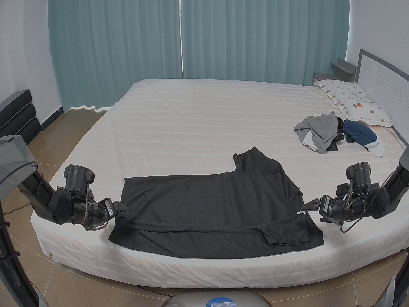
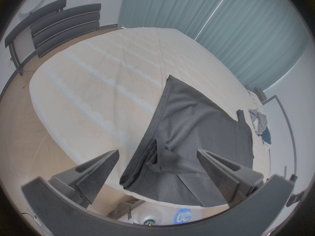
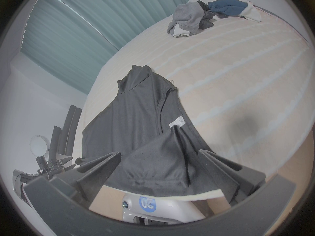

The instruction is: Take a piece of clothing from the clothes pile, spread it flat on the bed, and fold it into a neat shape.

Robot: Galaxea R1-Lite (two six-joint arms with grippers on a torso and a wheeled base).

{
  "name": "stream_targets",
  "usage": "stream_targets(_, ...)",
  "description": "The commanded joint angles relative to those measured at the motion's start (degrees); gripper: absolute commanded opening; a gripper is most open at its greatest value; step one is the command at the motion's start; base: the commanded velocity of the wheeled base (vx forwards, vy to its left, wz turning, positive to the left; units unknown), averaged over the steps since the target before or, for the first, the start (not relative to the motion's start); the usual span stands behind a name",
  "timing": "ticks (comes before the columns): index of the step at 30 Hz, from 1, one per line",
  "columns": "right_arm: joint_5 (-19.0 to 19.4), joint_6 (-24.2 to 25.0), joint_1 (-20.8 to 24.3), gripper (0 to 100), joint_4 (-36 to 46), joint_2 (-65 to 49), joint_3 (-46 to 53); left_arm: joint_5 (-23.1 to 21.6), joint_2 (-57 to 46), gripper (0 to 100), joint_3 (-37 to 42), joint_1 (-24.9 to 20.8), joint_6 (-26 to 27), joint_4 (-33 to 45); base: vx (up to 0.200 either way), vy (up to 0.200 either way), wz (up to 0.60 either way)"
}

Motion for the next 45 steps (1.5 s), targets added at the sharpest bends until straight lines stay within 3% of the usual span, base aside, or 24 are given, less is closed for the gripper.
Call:
stream_targets(1, 3.2, 2.0, -0.1, 100, -4.5, -5.0, 6.4, -2.6, -5.4, 100, 3.8, 0.7, -2.4, -0.5, 0.000, 0.000, 0.00)
stream_targets(7, 7.1, 6.2, 0.0, 100, -9.5, -1.9, 9.2, -4.3, -4.7, 100, 3.2, 1.8, -7.4, -0.6, 0.000, 0.000, 0.00)
stream_targets(12, 7.2, 6.9, 0.0, 100, -12.2, -0.9, 9.8, -7.9, -4.3, 100, 3.6, 2.4, -7.9, -0.5, 0.000, 0.120, 0.00)
stream_targets(16, 7.2, 7.0, 0.3, 100, -12.3, -0.8, 9.8, -7.9, -3.8, 100, 3.8, 2.4, -7.8, -0.5, 0.000, 0.200, 0.00)
stream_targets(25, 7.1, 7.0, 0.3, 100, -12.3, -0.8, 9.8, -7.8, -3.3, 100, 3.9, 2.0, -7.8, -0.6, 0.000, 0.000, 0.00)
stream_targets(34, 7.1, 7.0, 0.5, 100, -12.3, -1.3, 9.7, -7.4, -3.2, 100, 4.0, 0.9, -7.9, -0.4, 0.200, 0.000, 0.00)
stream_targets(38, 7.1, 7.0, 0.5, 100, -12.3, -1.3, 9.7, -7.2, -3.8, 100, 4.8, 0.4, -7.8, -0.4, 0.000, 0.000, 0.00)
stream_targets(45, 7.1, 7.0, 0.5, 100, -12.3, -1.3, 9.7, -7.0, -4.0, 100, 7.6, -3.6, -7.4, -0.3, 0.000, 0.000, 0.00)
